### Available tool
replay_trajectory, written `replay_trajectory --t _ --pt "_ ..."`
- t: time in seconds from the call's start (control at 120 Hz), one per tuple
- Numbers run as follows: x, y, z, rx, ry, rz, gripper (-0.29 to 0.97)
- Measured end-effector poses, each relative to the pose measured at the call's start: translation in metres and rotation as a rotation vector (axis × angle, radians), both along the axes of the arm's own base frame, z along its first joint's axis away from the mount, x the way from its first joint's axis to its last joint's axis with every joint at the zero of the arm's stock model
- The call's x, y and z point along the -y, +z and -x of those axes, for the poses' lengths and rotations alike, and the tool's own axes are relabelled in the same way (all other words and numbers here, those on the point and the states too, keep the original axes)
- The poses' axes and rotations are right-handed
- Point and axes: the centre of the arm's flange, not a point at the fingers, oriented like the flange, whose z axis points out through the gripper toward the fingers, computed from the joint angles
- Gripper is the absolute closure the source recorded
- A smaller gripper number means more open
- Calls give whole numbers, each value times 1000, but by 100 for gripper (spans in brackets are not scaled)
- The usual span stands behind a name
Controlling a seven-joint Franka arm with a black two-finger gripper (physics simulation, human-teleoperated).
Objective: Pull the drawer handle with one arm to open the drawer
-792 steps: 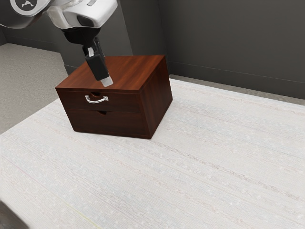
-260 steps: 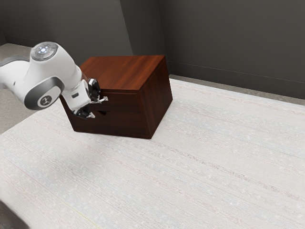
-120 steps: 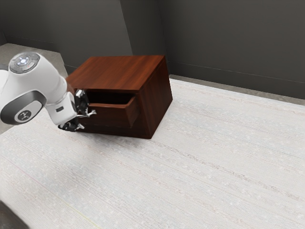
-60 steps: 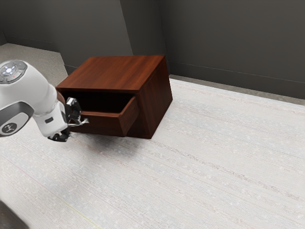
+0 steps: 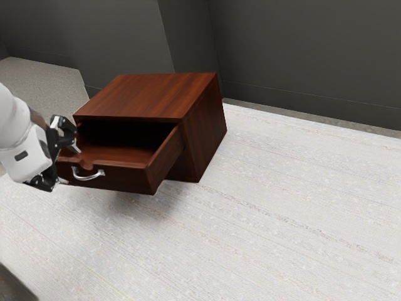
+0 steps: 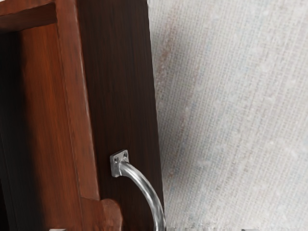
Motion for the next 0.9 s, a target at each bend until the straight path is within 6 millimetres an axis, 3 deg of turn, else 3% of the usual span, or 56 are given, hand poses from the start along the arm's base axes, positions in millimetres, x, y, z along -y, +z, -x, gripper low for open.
replay_trajectory --t 0.083,0.133,0.183,0.242,0.333,0.458,0.567,0.608,0.717,0.8,0.9 --pt "36 46 28 31 23 -27 18" --pt "46 74 35 45 65 -3 14" --pt "61 106 27 50 124 28 10" --pt "84 130 5 31 201 58 7" --pt "99 124 -23 -41 341 156 4" --pt "118 135 -59 -55 496 251 2" --pt "128 192 -54 34 576 365 1" --pt "123 195 -56 38 623 394 1" --pt "103 181 -70 18 751 432 0" --pt "101 178 -71 16 809 456 0" --pt "81 176 -68 20 919 502 0"
